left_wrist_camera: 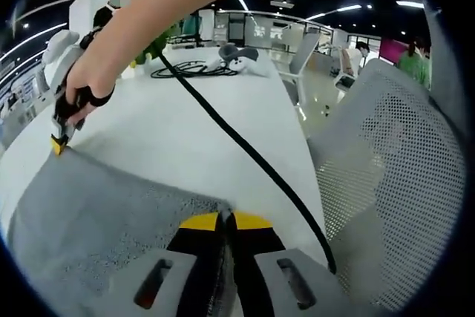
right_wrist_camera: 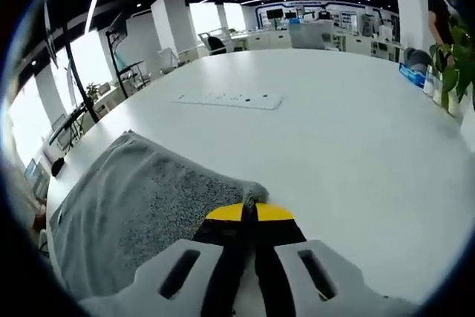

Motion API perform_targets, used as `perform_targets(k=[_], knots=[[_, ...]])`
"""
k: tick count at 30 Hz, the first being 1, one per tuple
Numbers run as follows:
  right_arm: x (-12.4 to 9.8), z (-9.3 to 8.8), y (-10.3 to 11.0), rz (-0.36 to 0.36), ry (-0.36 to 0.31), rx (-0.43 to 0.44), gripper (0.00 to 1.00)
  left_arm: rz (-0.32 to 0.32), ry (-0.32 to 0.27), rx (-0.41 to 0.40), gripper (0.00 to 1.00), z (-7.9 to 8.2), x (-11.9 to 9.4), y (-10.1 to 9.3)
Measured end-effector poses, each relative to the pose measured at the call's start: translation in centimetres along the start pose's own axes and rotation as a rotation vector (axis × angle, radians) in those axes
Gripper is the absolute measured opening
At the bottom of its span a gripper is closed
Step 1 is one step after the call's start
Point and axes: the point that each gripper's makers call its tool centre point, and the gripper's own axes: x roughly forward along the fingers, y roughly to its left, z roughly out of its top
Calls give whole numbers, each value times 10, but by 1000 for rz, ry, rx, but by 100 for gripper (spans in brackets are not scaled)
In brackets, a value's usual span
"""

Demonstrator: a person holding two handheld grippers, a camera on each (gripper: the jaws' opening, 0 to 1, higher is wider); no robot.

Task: Fold the towel on the table until its edges align and the towel forms a compact rectangular stack.

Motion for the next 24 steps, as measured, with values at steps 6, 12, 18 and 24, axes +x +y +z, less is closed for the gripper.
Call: perform_targets(k=[6,12,18,24], knots=[[-3,8,3,0,-13,20,0,21,-20,2,5,7,-6,0],[-5,15,8,1,-26,14,0,30,-71,-60,5,13,-17,4],[-11,27,15,6,-47,9,0,46,-89,-60,4,19,-28,4],[-16,40,23,10,-67,1,0,76,-123,-92,3,22,-40,6]])
